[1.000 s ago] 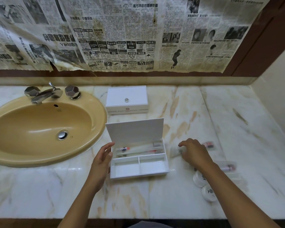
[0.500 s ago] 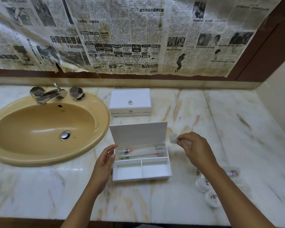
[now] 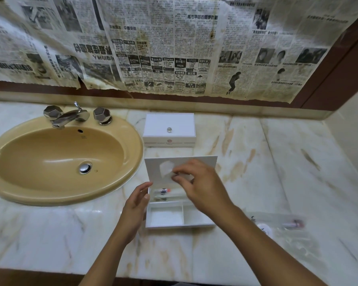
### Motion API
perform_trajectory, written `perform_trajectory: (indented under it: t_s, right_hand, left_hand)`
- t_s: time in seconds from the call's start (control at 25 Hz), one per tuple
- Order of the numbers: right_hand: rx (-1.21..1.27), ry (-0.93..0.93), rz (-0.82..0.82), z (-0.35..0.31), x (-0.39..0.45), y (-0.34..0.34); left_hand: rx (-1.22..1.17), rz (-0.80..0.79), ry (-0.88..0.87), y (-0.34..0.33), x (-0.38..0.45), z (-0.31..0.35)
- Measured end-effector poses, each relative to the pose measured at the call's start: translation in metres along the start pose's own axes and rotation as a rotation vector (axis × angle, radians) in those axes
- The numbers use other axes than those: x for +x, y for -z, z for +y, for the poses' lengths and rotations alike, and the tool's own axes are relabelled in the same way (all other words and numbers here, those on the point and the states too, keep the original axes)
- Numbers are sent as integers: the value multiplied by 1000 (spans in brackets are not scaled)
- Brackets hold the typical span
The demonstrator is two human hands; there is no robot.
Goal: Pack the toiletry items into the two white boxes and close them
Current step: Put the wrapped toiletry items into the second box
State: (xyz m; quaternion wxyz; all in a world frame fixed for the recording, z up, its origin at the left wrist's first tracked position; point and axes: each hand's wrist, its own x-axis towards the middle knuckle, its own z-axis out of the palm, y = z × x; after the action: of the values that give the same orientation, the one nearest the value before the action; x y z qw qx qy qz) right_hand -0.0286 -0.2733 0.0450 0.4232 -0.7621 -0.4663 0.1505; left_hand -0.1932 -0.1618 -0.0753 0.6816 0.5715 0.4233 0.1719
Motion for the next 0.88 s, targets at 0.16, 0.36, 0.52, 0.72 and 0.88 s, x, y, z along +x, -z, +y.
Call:
perform_trajectory:
  t_s: [0.16, 0.36, 0.52, 0.72, 0.88]
  right_hand:
    - [-369, -42, -216, 17, 5, -41]
    - [-544, -78, -358, 32, 4, -77]
    - [-374, -190, -435, 41, 7, -81]
    - [-398, -216, -607, 49, 0, -91]
    - [-468, -125, -529, 44, -3, -86]
  left_hand:
    - [-1, -9, -6, 0, -2, 3]
    - [-54, -26, 4, 2, -3, 4]
    - [-61, -28, 1, 3, -3, 4]
    - [-81, -39, -11, 4, 1, 0]
    - [-63, -42, -10, 4, 2, -2]
